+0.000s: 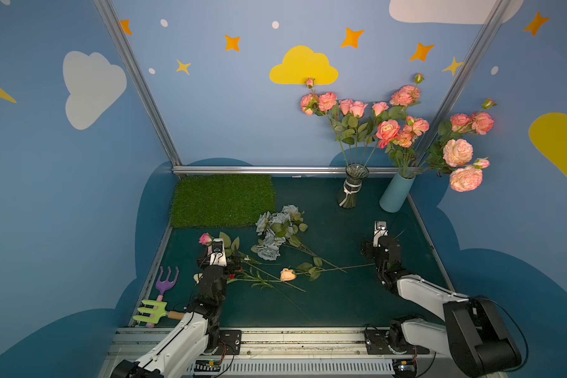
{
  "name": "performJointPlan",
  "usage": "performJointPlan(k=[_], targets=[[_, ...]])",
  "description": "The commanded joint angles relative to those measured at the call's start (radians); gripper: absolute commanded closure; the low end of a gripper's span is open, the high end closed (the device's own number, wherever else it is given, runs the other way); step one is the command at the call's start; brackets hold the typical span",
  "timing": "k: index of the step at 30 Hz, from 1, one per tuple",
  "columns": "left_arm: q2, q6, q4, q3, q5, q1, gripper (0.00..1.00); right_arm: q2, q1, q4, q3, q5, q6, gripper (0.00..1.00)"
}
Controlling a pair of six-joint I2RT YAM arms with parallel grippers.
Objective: Place the pink flowers into the vase
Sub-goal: Reset both arms
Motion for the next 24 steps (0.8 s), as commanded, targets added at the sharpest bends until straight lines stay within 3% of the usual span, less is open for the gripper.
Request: performJointPlan(k=[1, 5, 7, 10, 13, 14, 17, 24], targets=[[0.102, 0.020, 0.164, 0.037, 0.103, 0.046, 0.00, 0.109, -0.007, 0.200, 0.038, 0.053, -0.035, 0.10], [0.359, -0.050, 0.316, 0.088, 0.257, 0.163, 0.00, 0.133, -0.023, 0.187, 0.059, 0.008, -0.023, 0.10], [0.499, 0.009, 0.433, 0.125, 0.333, 0.173, 0.00, 0.130, -0.059, 0.178, 0.058, -0.046, 0.001, 0.10], [0.646, 0.017, 0.491, 0.173, 0.326, 0.188, 0.00, 0.131, -0.117, 0.157, 0.051, -0.144, 0.036, 0.10], [0.825, 0.009, 0.623, 0.217, 0.297, 0.194, 0.00, 0.244, -0.155, 0.355, 0.026, -0.199, 0.038, 0.10], [0.838, 0.014, 0.631, 0.221, 0.280, 0.191, 0.00, 0.261, -0.156, 0.369, 0.034, -0.217, 0.028, 0.08], [0.736, -0.021, 0.319, 0.303, 0.285, 0.201, 0.00, 0.236, -0.171, 0.278, 0.062, -0.239, 0.056, 0.07], [0.783, -0.041, 0.315, 0.343, 0.284, 0.225, 0.00, 0.230, -0.178, 0.258, 0.064, -0.250, 0.062, 0.07]])
